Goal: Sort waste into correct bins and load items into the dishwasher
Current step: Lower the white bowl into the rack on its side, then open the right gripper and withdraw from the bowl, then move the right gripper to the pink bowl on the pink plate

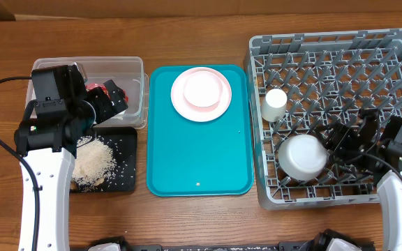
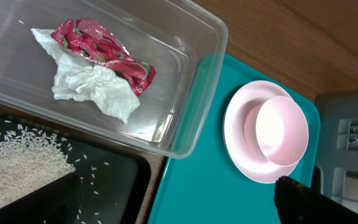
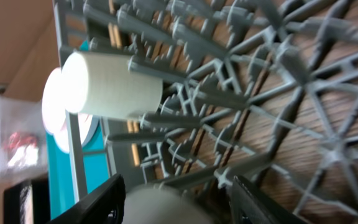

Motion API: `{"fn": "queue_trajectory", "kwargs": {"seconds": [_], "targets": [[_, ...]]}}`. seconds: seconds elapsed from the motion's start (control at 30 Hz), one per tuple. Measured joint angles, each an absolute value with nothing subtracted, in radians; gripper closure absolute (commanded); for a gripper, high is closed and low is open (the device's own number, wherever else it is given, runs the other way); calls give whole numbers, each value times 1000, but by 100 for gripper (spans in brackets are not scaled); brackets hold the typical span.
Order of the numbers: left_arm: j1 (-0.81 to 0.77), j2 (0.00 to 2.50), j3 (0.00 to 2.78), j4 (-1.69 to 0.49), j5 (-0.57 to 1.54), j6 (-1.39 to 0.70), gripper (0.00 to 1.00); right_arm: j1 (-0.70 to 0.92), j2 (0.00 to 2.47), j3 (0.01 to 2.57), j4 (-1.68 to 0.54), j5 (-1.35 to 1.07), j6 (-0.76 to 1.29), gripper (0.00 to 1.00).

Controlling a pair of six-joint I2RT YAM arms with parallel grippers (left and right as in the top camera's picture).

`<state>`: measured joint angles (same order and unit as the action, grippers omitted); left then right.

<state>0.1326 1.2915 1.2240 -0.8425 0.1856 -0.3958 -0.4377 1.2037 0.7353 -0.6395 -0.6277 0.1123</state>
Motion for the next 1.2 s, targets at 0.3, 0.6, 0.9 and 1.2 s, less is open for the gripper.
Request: {"fn": "queue_trajectory", "kwargs": {"seconds": [0.3, 0.6, 0.9, 1.2], "targets": [[133, 1291, 1224, -842, 186, -395, 0, -437, 1204, 833, -756, -596, 153, 44], [133, 1291, 1224, -842, 186, -395, 0, -421, 1204, 838, -912, -598, 155, 49], [133, 1291, 1224, -842, 186, -395, 0, -167, 1204, 838, -834, -588, 120, 50], [133, 1291, 1224, -842, 186, -396, 0, 259, 1204, 838, -609, -395, 112, 50]]}}
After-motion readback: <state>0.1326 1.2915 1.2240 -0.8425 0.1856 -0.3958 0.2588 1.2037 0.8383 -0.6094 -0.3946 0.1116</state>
